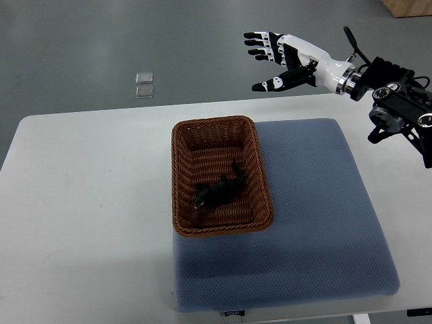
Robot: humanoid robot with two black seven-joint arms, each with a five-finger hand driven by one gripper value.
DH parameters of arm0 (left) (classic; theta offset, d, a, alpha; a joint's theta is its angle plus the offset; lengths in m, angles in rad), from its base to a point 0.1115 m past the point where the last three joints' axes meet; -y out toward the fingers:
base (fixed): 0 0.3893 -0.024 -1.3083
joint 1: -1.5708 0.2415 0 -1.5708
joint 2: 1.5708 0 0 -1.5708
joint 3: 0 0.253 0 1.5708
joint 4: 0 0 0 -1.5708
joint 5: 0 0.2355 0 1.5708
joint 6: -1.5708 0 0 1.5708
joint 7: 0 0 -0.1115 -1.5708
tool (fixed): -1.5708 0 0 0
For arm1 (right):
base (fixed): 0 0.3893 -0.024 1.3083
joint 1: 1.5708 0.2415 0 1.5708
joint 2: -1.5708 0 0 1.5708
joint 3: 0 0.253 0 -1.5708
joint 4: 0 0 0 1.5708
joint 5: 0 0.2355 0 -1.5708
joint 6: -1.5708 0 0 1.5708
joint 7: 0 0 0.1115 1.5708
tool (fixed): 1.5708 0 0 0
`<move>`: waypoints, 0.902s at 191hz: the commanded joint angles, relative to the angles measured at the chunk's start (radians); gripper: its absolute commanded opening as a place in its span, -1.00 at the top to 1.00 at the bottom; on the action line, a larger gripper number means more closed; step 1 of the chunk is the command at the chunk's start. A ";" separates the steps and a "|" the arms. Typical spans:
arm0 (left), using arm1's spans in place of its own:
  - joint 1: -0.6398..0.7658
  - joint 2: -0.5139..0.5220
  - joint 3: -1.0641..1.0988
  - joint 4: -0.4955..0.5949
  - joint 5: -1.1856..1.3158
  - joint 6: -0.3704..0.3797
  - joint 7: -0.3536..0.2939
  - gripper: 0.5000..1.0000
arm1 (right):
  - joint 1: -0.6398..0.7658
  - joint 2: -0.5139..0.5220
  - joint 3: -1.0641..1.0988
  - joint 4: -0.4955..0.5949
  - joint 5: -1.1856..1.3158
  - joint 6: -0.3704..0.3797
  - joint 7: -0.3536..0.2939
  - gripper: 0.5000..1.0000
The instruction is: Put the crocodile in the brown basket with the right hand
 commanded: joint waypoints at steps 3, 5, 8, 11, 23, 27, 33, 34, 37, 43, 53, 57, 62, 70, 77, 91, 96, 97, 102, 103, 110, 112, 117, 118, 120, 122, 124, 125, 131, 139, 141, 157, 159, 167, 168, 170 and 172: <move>0.000 0.000 0.000 0.000 0.000 0.001 0.000 -1.00 | -0.044 -0.016 0.006 -0.016 0.155 -0.003 -0.084 -0.73; 0.000 0.000 0.000 0.000 0.000 0.001 0.000 -1.00 | -0.047 -0.016 0.006 -0.016 0.170 -0.006 -0.096 -0.73; 0.000 0.000 0.000 0.000 0.000 -0.001 -0.002 -1.00 | -0.050 -0.016 0.006 -0.017 0.187 -0.009 -0.109 -0.73; 0.001 0.000 0.000 0.000 0.000 -0.001 0.000 -1.00 | -0.053 -0.016 0.006 -0.019 0.204 -0.010 -0.122 -0.73; 0.000 0.000 0.000 0.000 0.001 -0.001 0.000 -1.00 | -0.065 -0.015 0.006 -0.050 0.302 -0.015 -0.204 -0.73; 0.000 0.000 0.000 0.000 0.000 -0.001 0.000 -1.00 | -0.068 -0.015 0.007 -0.063 0.331 -0.015 -0.227 -0.73; 0.000 0.000 0.000 0.000 0.000 -0.001 0.000 -1.00 | -0.070 -0.010 0.009 -0.090 0.374 -0.015 -0.251 -0.73; 0.000 0.000 0.000 0.000 0.001 0.001 0.000 -1.00 | -0.070 -0.010 0.009 -0.097 0.388 -0.015 -0.257 -0.73; 0.000 0.000 0.000 0.000 0.000 -0.001 0.000 -1.00 | -0.070 -0.009 0.009 -0.105 0.402 -0.015 -0.262 -0.73; 0.000 0.000 0.000 0.000 0.000 0.001 0.000 -1.00 | -0.071 -0.007 0.009 -0.125 0.442 -0.012 -0.276 -0.73; 0.000 0.000 0.000 0.000 0.000 0.001 0.000 -1.00 | -0.073 -0.007 0.008 -0.154 0.501 0.002 -0.296 -0.73; 0.000 0.000 0.000 0.000 0.000 -0.001 0.000 -1.00 | -0.074 -0.007 0.007 -0.160 0.527 0.004 -0.306 -0.73; 0.001 0.000 0.000 0.000 0.001 -0.001 0.000 -1.00 | -0.076 -0.007 0.006 -0.166 0.551 0.005 -0.320 -0.73; 0.000 0.000 0.000 0.000 0.000 -0.001 -0.002 -1.00 | -0.081 -0.007 0.006 -0.175 0.604 0.016 -0.351 -0.73; 0.001 0.000 0.000 0.000 0.000 0.001 0.000 -1.00 | -0.091 -0.006 0.006 -0.182 0.661 0.034 -0.389 -0.73; 0.000 0.000 0.000 0.000 0.000 0.001 0.000 -1.00 | -0.105 -0.003 0.006 -0.189 0.739 0.066 -0.451 -0.73; 0.000 0.000 0.000 0.000 0.000 -0.001 0.000 -1.00 | -0.110 -0.001 0.004 -0.192 0.768 0.074 -0.474 -0.73; 0.000 0.000 0.000 0.000 0.000 -0.001 0.000 -1.00 | -0.110 -0.001 0.004 -0.192 0.768 0.074 -0.474 -0.73; 0.000 0.000 0.000 0.000 0.000 -0.001 0.000 -1.00 | -0.113 0.004 0.004 -0.197 0.794 0.079 -0.492 -0.73; 0.000 0.000 0.000 0.000 0.000 -0.001 0.000 -1.00 | -0.113 0.004 0.004 -0.197 0.795 0.079 -0.492 -0.73; 0.000 0.000 0.000 0.000 0.001 -0.001 0.000 -1.00 | -0.119 0.007 0.004 -0.202 0.819 0.079 -0.506 -0.73; 0.000 0.000 0.000 0.000 0.000 -0.001 0.000 -1.00 | -0.119 0.008 0.004 -0.202 0.824 0.079 -0.507 -0.73; 0.000 0.000 0.000 0.000 0.001 -0.001 0.000 -1.00 | -0.122 0.008 0.004 -0.202 0.833 0.079 -0.509 -0.73; 0.000 0.000 0.000 0.000 0.000 -0.001 0.000 -1.00 | -0.122 0.008 0.006 -0.202 0.837 0.079 -0.509 -0.73; 0.000 0.000 0.000 0.000 0.001 -0.001 0.000 -1.00 | -0.122 0.008 0.006 -0.202 0.842 0.079 -0.509 -0.73; 0.000 0.000 0.000 0.000 0.001 -0.001 0.000 -1.00 | -0.122 0.008 0.006 -0.202 0.845 0.079 -0.509 -0.73; 0.000 0.000 0.000 0.000 0.001 0.001 0.000 -1.00 | -0.122 0.010 0.006 -0.202 0.850 0.079 -0.509 -0.73; 0.000 0.000 0.000 0.000 0.001 0.001 0.000 -1.00 | -0.122 0.010 0.006 -0.202 0.850 0.079 -0.509 -0.73; 0.000 0.000 0.000 0.000 0.001 -0.001 0.000 -1.00 | -0.124 0.010 0.006 -0.202 0.868 0.079 -0.509 -0.73; 0.000 0.000 0.000 0.000 0.000 -0.001 0.000 -1.00 | -0.124 0.011 0.007 -0.202 0.899 0.077 -0.510 -0.73; 0.000 0.000 0.000 0.000 0.000 0.001 0.000 -1.00 | -0.124 0.010 0.006 -0.202 0.906 0.079 -0.510 -0.73; 0.000 0.000 0.000 0.000 0.000 0.001 0.000 -1.00 | -0.125 0.013 0.006 -0.202 0.951 0.080 -0.509 -0.73; 0.000 0.000 0.000 0.000 0.001 0.001 0.000 -1.00 | -0.125 0.014 0.006 -0.202 0.952 0.082 -0.509 -0.73; 0.000 0.000 0.000 0.000 0.001 0.001 0.000 -1.00 | -0.125 0.017 0.007 -0.202 0.953 0.083 -0.506 -0.73; 0.001 0.000 0.000 0.000 0.000 0.001 0.000 -1.00 | -0.125 0.017 0.007 -0.202 0.953 0.083 -0.504 -0.73; 0.000 0.000 0.000 0.000 0.000 0.001 0.000 -1.00 | -0.125 0.019 0.007 -0.202 0.953 0.083 -0.501 -0.73; 0.000 0.000 0.000 0.000 0.000 0.001 0.000 -1.00 | -0.125 0.019 0.007 -0.202 0.953 0.085 -0.500 -0.73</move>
